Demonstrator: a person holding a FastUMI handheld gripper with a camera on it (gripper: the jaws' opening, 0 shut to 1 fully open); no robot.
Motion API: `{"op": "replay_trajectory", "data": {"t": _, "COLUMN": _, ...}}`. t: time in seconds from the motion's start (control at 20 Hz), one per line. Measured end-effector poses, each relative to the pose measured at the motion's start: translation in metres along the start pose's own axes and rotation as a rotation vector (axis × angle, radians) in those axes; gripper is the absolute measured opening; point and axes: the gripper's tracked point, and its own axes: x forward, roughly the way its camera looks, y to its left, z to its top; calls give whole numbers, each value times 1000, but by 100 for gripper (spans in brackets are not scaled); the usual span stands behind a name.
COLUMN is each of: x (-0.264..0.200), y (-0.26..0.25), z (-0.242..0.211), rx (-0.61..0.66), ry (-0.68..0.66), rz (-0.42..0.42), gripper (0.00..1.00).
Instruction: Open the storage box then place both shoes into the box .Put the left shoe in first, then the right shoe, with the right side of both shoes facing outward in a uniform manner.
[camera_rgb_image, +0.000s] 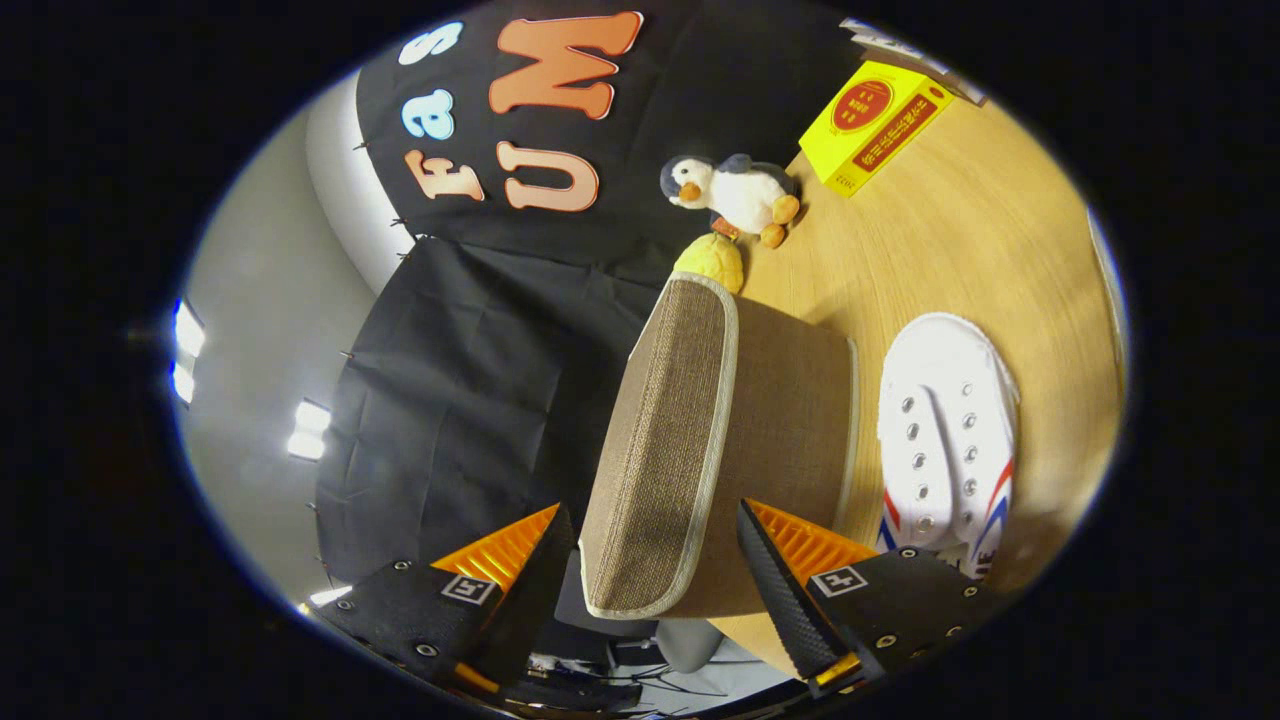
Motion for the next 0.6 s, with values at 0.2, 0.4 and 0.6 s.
{"op": "replay_trajectory", "data": {"t": 0.2, "x": 15, "y": 5, "z": -8, "rx": 86, "ry": 53, "rz": 74, "gripper": 98}}
{"op": "replay_trajectory", "data": {"t": 0.4, "x": 8, "y": 20, "z": 0, "rx": 156, "ry": 16, "rz": 154, "gripper": 96}}
{"op": "replay_trajectory", "data": {"t": 0.6, "x": -6, "y": 25, "z": 16, "rx": 199, "ry": -88, "rz": 165, "gripper": 69}}
